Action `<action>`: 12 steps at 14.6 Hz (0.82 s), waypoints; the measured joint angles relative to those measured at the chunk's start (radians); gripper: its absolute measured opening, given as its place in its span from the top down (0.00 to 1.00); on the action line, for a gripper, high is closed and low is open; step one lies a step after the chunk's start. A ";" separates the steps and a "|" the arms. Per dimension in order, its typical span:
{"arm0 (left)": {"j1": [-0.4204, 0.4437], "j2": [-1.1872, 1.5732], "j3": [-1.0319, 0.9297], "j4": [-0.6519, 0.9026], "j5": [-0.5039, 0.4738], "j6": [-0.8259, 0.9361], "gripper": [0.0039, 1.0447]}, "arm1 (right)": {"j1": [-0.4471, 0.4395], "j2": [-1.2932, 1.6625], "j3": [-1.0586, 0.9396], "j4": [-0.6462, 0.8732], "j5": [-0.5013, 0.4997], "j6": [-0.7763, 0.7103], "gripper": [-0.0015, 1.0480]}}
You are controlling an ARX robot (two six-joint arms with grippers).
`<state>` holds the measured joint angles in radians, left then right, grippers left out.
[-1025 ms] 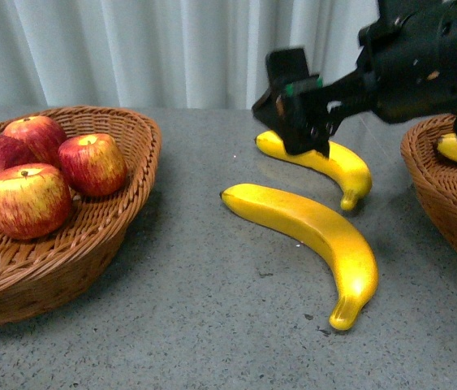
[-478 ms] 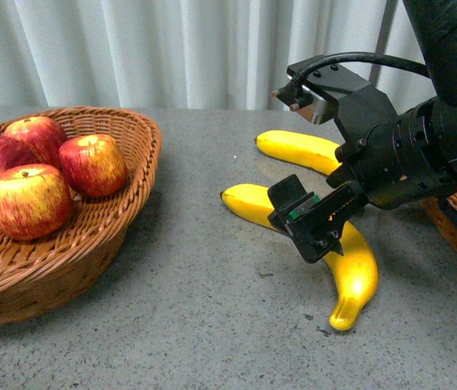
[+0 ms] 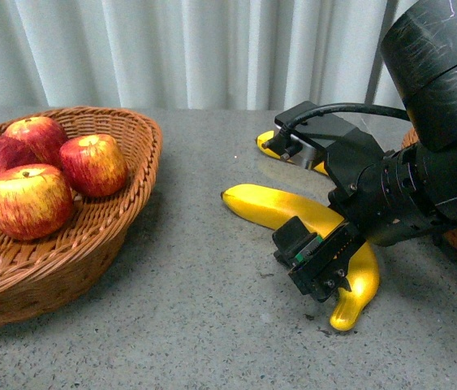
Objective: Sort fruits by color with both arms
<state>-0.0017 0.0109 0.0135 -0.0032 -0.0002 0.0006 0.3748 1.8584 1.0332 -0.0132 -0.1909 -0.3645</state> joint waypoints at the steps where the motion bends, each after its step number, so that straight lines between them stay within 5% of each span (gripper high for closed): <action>1: 0.000 0.000 0.000 0.000 0.000 0.000 0.06 | 0.000 0.000 -0.006 0.016 0.002 -0.005 0.33; 4: 0.000 0.000 0.000 0.000 0.000 0.000 0.06 | -0.016 -0.017 -0.026 0.047 -0.005 -0.011 0.65; 8: 0.000 0.000 0.000 0.000 0.000 0.000 0.06 | -0.119 -0.189 -0.039 0.127 -0.074 0.042 0.67; 12: 0.000 0.000 0.000 0.000 0.000 0.000 0.06 | -0.395 -0.307 -0.088 0.092 -0.079 -0.022 0.67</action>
<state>-0.0017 0.0109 0.0135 -0.0032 -0.0002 0.0006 -0.0204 1.5509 0.9451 0.0784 -0.2699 -0.3862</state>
